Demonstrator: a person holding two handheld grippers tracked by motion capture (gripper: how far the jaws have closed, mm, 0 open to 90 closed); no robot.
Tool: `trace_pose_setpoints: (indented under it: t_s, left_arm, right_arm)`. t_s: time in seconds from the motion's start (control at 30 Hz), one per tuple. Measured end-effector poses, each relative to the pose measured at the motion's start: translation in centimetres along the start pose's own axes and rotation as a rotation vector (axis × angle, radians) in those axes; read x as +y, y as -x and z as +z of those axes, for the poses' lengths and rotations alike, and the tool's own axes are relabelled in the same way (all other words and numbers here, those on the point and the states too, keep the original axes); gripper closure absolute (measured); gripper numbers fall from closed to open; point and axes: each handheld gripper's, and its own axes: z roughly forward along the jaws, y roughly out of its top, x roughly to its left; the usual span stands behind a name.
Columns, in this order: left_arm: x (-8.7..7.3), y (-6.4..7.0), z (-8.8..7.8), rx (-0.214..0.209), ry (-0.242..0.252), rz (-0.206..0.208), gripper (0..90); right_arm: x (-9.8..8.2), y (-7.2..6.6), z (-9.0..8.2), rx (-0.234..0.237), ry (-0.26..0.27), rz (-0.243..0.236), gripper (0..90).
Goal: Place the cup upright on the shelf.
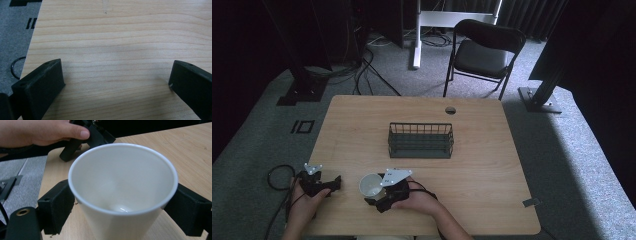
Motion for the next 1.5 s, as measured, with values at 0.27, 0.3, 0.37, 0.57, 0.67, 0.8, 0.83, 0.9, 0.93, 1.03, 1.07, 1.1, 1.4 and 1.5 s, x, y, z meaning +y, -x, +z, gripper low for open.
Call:
trace_pose_setpoints:
  t_s: [0.27, 0.3, 0.37, 0.57, 0.67, 0.8, 0.83, 0.9, 0.93, 1.03, 1.07, 1.1, 1.4, 1.5]
  left_arm:
    - [0.0, 0.0, 0.0, 0.000, 0.000, 0.000, 0.1]
    - [0.0, 0.0, 0.0, 0.000, 0.000, 0.000, 0.1]
    - [0.0, 0.0, 0.0, 0.000, 0.000, 0.000, 0.1]
    - [0.0, 0.0, 0.0, 0.000, 0.000, 0.000, 0.1]
    - [0.0, 0.0, 0.0, 0.000, 0.001, -0.001, 0.1]
    - [0.0, 0.0, 0.0, 0.000, 0.001, -0.001, 0.1]
    - [0.0, 0.0, 0.0, 0.000, 0.001, -0.001, 0.1]
    - [0.0, 0.0, 0.0, 0.000, -0.001, 0.000, 0.1]
    - [0.0, 0.0, 0.0, 0.000, 0.000, 0.000, 0.1]
    - [0.0, 0.0, 0.0, 0.000, 0.000, -0.001, 0.1]
    - [0.0, 0.0, 0.0, 0.000, 0.000, -0.001, 0.1]
    - [0.0, 0.0, 0.0, 0.000, 0.000, -0.001, 0.1]
    - [0.0, 0.0, 0.0, 0.000, 0.004, -0.004, 0.1]
    - [0.0, 0.0, 0.0, 0.000, 0.002, -0.002, 0.1]
  right_arm:
    - [0.4, 0.0, 0.1, -0.015, 0.017, -0.010, 14.4]
    - [0.4, -0.1, 0.2, -0.018, 0.013, -0.006, 18.8]
    - [0.5, -0.2, 0.3, -0.024, 0.014, -0.012, 19.2]
    - [0.9, -0.2, 0.1, -0.032, 0.021, -0.019, 19.5]
    - [1.4, -0.2, -0.2, -0.025, 0.029, -0.019, 19.5]
    - [2.2, -0.2, -0.7, -0.030, 0.047, -0.018, 19.6]
    - [2.5, -0.1, -1.0, -0.024, 0.058, -0.015, 19.6]
    - [3.1, -0.1, -1.4, -0.025, 0.079, -0.002, 19.6]
    - [3.4, -0.1, -1.7, -0.024, 0.080, -0.011, 19.6]
    - [4.1, 0.1, -2.1, -0.038, 0.079, -0.021, 19.7]
    - [4.1, 0.1, -2.1, -0.038, 0.079, -0.021, 19.7]
    - [4.4, 0.3, -2.3, -0.045, 0.083, -0.020, 19.6]
    - [5.2, 1.0, -3.4, -0.093, 0.108, -0.007, 19.7]
    - [5.5, 1.3, -3.9, -0.111, 0.117, 0.000, 19.7]
